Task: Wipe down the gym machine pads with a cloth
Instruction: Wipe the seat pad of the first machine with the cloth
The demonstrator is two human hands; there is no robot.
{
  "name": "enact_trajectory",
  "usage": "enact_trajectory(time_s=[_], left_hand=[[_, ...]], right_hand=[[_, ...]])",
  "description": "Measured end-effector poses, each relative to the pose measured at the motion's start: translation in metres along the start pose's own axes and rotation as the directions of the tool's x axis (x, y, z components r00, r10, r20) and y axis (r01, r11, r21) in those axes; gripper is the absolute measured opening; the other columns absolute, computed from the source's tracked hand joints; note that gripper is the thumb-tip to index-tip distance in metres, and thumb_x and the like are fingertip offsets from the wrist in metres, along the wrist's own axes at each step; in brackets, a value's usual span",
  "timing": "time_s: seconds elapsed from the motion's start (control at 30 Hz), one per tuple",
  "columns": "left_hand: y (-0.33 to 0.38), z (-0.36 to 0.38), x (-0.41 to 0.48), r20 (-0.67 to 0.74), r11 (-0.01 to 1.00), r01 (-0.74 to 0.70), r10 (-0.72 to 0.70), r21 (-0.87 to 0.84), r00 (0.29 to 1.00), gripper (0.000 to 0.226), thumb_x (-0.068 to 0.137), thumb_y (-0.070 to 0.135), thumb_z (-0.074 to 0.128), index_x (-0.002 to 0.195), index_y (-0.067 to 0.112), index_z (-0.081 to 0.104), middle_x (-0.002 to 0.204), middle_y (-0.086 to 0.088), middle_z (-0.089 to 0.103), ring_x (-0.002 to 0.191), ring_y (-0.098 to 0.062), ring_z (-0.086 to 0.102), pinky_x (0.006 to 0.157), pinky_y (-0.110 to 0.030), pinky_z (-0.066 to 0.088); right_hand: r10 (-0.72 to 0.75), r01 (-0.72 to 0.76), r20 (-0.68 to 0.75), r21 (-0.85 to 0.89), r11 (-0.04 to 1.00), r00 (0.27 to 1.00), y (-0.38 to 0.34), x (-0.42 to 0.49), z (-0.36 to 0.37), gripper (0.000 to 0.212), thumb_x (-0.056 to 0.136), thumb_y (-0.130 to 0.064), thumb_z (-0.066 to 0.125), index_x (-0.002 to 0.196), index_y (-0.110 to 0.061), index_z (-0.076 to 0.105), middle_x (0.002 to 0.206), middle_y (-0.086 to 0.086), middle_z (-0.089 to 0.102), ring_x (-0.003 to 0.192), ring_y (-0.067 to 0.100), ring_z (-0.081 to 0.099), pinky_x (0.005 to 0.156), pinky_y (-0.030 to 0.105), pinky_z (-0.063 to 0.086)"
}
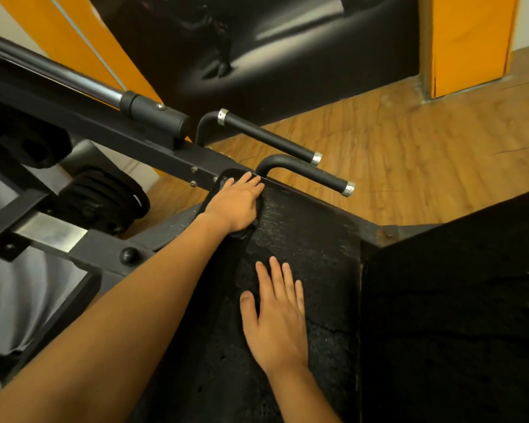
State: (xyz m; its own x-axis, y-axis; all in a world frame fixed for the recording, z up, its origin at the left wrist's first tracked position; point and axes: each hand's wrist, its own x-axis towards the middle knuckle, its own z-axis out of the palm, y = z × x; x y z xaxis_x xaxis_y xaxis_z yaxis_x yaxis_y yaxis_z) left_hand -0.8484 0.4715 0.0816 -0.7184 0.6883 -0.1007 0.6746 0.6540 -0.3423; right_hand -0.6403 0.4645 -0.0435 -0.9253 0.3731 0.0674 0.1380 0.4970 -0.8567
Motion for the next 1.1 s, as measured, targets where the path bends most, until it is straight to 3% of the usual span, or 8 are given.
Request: enact_trajectory(time_s=[0.2,0.57,0.73,0.83,0.9,1.1], left_hand=[[0.008,0.001,0.023,0.005,0.999,0.004,-0.004,0.041,1.0,0.061,0.104,0.016,0.042,0.161,0.012,0.023,0.17,-0.006,0.015,0.157,-0.023,0.004,0.126,-0.045,0.006],[0.005,-0.01,0.023,0.102,0.993,-0.076,0.067,0.089,0.992,0.067,0.101,0.006,0.045,0.162,0.012,0.018,0.171,-0.004,0.01,0.157,-0.021,-0.001,0.125,-0.046,0.002],[0.018,-0.002,0.011,-0.143,0.974,0.034,-0.002,0.224,0.99,0.066,0.103,0.018,0.052,0.161,0.017,0.02,0.17,-0.004,0.014,0.157,-0.022,0.006,0.124,-0.054,0.002],[0.027,0.013,0.001,-0.112,0.989,0.105,-0.093,0.106,0.989,0.057,0.108,0.034,0.038,0.161,0.018,0.023,0.17,-0.002,0.014,0.157,-0.022,0.003,0.121,-0.064,0.002],[0.027,0.02,0.0,-0.094,0.984,0.102,-0.089,0.145,0.992,0.057,0.108,0.038,0.032,0.161,0.018,0.023,0.17,0.0,0.012,0.157,-0.021,0.001,0.12,-0.067,0.003],[0.018,0.01,0.017,-0.046,0.993,0.034,-0.029,0.117,0.999,0.054,0.109,0.03,0.03,0.16,0.015,0.025,0.17,-0.003,0.013,0.157,-0.023,0.002,0.125,-0.055,0.006]], right_hand=[[0.01,-0.01,-0.016,0.007,1.0,1.0,-0.003,-0.001,0.0,0.072,0.093,-0.06,0.003,0.162,-0.04,0.005,0.168,-0.019,-0.014,0.149,0.001,-0.029,0.126,0.037,-0.014],[0.005,-0.003,-0.049,0.03,1.0,0.999,-0.002,-0.002,0.002,0.069,0.096,-0.058,0.009,0.162,-0.038,0.012,0.169,-0.018,-0.007,0.151,0.001,-0.025,0.127,0.037,-0.012],[0.007,-0.007,-0.042,0.02,1.0,0.999,-0.003,-0.001,0.003,0.068,0.097,-0.057,0.009,0.162,-0.039,0.01,0.17,-0.017,-0.008,0.152,0.002,-0.024,0.128,0.039,-0.009],[0.004,-0.004,-0.041,0.016,1.0,0.999,-0.002,-0.001,0.003,0.067,0.098,-0.056,0.011,0.162,-0.038,0.011,0.17,-0.016,-0.007,0.152,0.002,-0.024,0.128,0.038,-0.01],[0.005,-0.004,-0.039,0.017,1.0,0.999,-0.003,-0.001,0.002,0.064,0.1,-0.055,0.015,0.162,-0.039,0.01,0.17,-0.016,-0.007,0.152,0.002,-0.024,0.127,0.038,-0.01],[-0.001,0.002,-0.046,0.02,1.0,0.999,-0.002,0.0,0.003,0.063,0.101,-0.053,0.018,0.162,-0.038,0.013,0.17,-0.015,-0.006,0.153,0.003,-0.022,0.128,0.039,-0.008]])
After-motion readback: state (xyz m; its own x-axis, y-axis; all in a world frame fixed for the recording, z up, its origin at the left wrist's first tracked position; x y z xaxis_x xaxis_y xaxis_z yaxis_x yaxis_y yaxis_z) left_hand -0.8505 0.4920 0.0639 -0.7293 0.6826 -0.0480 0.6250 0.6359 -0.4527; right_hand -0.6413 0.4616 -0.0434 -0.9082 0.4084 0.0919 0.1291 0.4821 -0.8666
